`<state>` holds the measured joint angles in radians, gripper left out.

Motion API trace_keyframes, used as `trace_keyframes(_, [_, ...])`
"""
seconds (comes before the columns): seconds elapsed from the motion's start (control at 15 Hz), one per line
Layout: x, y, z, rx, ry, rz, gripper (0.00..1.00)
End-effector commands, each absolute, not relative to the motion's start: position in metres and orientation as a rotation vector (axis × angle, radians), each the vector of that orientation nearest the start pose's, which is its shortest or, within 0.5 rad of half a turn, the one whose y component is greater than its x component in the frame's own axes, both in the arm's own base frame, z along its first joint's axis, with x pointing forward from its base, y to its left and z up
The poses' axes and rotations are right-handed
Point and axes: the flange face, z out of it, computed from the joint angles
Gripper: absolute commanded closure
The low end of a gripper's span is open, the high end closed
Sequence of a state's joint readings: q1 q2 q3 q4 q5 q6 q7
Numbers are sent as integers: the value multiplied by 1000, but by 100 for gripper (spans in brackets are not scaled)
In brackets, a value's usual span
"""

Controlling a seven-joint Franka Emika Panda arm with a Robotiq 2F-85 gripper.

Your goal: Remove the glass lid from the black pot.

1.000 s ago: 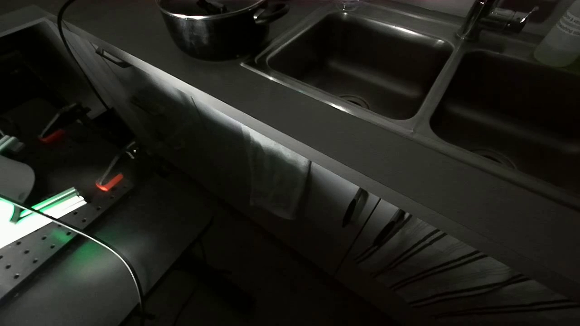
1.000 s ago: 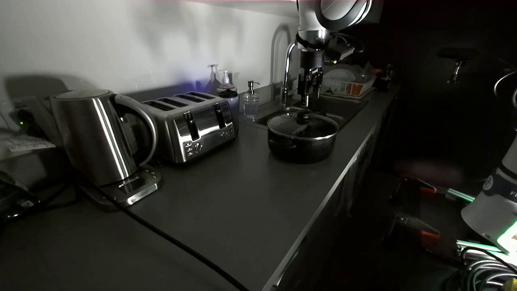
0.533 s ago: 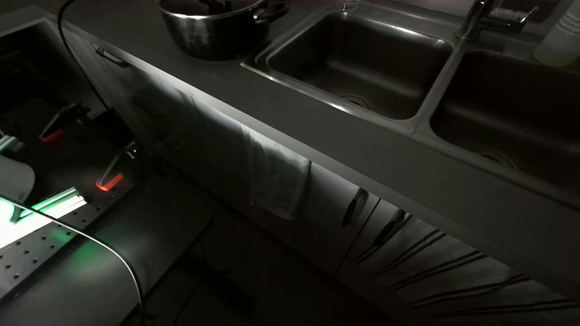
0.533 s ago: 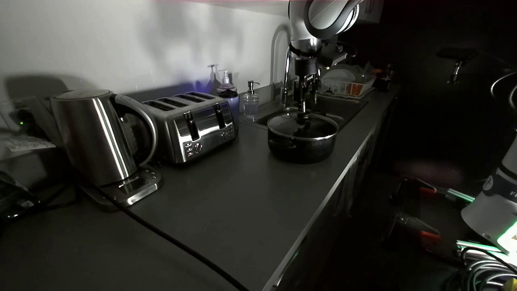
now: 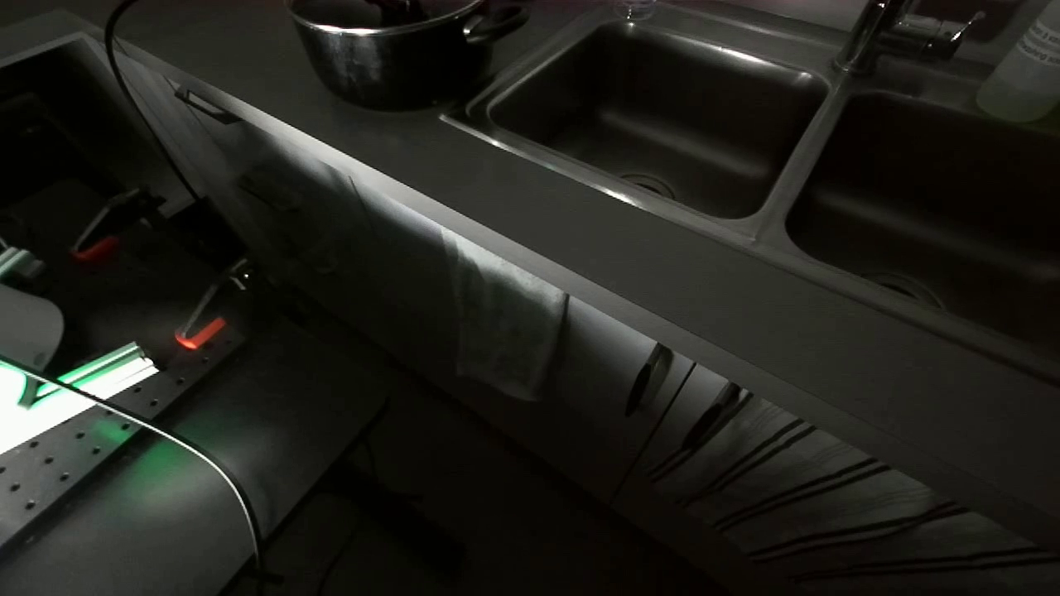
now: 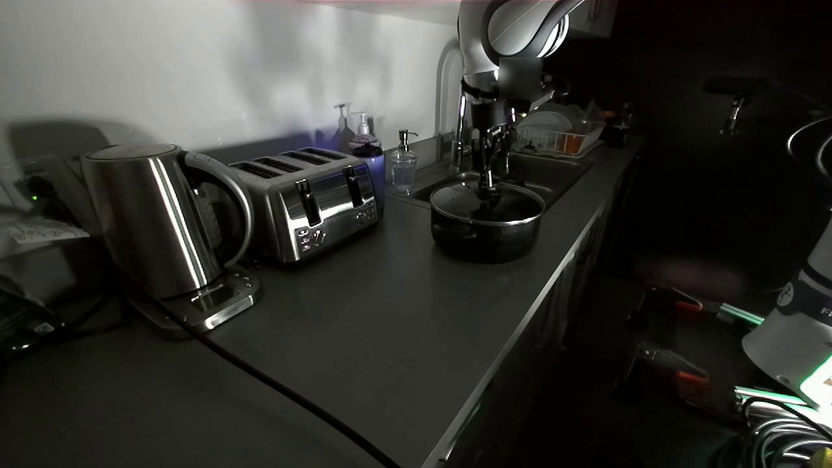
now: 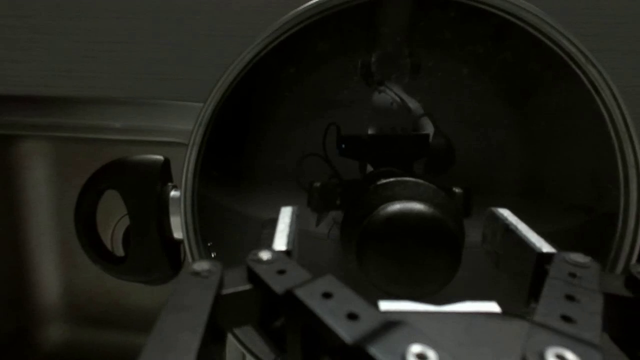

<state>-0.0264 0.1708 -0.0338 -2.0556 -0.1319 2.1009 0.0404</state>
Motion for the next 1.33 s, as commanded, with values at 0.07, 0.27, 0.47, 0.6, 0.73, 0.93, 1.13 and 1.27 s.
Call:
trace_keyframes(0.07, [568,-39,345,-3266,57,239,46])
trace_keyframes(0.27, [568,-35,346,-3263,45,239,69])
trace_keyframes(0.47, [564,-32,353,-3263,23,225,77])
trace_keyframes(0.6, [558,-31,366,-3263,2,179,77])
trace_keyframes(0.73, [554,-31,375,-3265,-6,148,77])
trace_keyframes(0.93, [548,-30,391,-3264,-23,98,77])
trace_keyframes(1.13, [537,-29,411,-3277,-38,38,77])
trace_keyframes(1.27, [531,-32,420,-3284,-36,14,77])
